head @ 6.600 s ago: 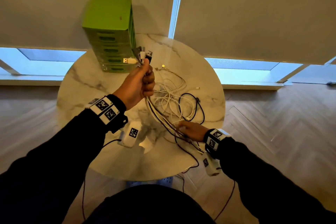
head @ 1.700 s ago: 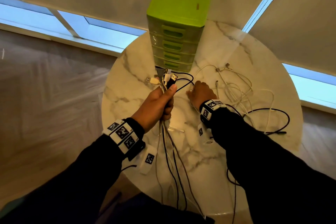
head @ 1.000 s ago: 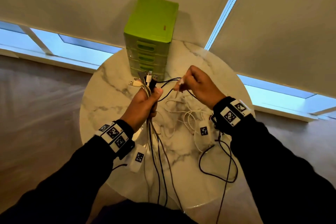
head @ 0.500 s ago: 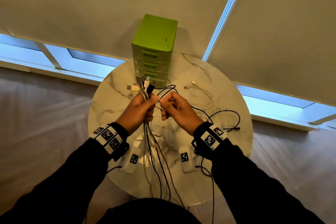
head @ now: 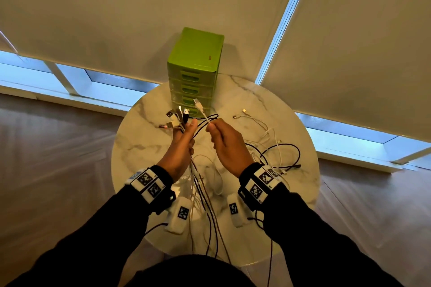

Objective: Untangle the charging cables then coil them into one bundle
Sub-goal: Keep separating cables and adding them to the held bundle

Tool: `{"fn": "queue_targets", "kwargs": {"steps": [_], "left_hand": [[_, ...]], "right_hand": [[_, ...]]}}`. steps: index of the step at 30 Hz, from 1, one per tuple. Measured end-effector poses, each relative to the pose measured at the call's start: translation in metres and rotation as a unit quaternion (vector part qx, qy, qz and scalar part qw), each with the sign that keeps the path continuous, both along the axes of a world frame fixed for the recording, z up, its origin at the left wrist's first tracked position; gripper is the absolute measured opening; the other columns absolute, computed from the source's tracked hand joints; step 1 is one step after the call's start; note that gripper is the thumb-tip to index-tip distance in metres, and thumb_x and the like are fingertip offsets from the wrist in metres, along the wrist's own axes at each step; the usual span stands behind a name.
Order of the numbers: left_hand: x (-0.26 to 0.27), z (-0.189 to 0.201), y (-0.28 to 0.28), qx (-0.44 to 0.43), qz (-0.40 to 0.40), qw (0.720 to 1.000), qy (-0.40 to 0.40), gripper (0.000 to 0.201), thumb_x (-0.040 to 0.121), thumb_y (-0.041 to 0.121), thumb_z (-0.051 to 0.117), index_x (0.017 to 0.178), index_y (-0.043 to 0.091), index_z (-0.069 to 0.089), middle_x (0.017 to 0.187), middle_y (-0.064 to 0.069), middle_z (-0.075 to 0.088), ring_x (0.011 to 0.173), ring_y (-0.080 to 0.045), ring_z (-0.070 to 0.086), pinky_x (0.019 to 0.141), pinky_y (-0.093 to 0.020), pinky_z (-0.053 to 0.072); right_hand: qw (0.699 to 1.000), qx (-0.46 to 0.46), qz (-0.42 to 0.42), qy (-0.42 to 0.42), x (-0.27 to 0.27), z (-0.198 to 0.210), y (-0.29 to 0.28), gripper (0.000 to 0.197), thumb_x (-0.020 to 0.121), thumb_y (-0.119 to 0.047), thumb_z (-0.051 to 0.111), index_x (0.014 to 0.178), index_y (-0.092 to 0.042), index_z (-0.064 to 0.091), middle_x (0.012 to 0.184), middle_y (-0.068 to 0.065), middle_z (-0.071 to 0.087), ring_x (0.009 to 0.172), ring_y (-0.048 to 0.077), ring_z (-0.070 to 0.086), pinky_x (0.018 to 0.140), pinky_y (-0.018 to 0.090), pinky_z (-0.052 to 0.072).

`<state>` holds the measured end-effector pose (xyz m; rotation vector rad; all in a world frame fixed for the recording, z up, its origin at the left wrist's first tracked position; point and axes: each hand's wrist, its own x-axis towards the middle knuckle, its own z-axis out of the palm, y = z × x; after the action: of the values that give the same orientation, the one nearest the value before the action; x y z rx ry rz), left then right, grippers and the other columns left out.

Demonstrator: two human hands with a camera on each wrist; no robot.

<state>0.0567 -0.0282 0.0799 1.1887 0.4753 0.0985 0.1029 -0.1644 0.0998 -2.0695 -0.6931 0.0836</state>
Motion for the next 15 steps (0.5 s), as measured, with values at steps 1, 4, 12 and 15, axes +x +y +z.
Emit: {"fn": "queue_targets", "kwargs": {"steps": [1,4,12,15], "left_hand": [[0.001,0.001,-0.005,0.0,-0.008,1.0,-0.006,0.043,0.085,0.062,0.059,0.119,0.04,0.044,0.07,0.017,0.041,0.06,-0.007,0.028,0.061,-0.029,0.024],[0.004,0.006,-0.013,0.016,-0.011,1.0,-0.007,0.055,0.081,0.068,0.058,0.12,0.03,0.049,0.068,0.017,0.048,0.065,-0.007,0.037,0.063,-0.029,0.029],[0.003,-0.001,-0.012,0.073,0.028,0.997,-0.001,0.067,0.089,0.073,0.041,0.132,0.022,0.051,0.108,-0.013,0.064,0.102,-0.028,0.062,0.094,-0.045,0.048],[0.007,0.002,-0.002,0.097,0.079,0.992,-0.017,0.038,0.1,0.06,0.033,0.106,0.03,0.055,0.082,0.004,0.055,0.071,-0.014,0.046,0.074,-0.038,0.039]], "right_hand": [[1.0,-0.009,0.01,-0.007,0.0,0.001,0.002,0.025,0.107,-0.031,0.041,0.1,-0.015,0.059,0.08,-0.004,0.057,0.074,0.017,0.055,0.069,0.037,0.046],[0.998,-0.038,0.05,-0.022,0.001,-0.003,0.004,0.023,0.107,-0.025,0.043,0.107,-0.014,0.063,0.091,0.0,0.063,0.081,0.013,0.056,0.07,0.028,0.043],[0.989,-0.098,0.11,0.012,0.007,-0.016,-0.003,0.03,0.106,-0.036,0.041,0.094,-0.018,0.063,0.077,-0.009,0.06,0.071,0.008,0.056,0.068,0.023,0.044],[0.975,-0.178,0.129,0.041,0.017,-0.042,-0.015,0.045,0.107,-0.047,0.029,0.083,-0.025,0.06,0.077,-0.008,0.064,0.075,0.013,0.061,0.083,0.042,0.049]]}}
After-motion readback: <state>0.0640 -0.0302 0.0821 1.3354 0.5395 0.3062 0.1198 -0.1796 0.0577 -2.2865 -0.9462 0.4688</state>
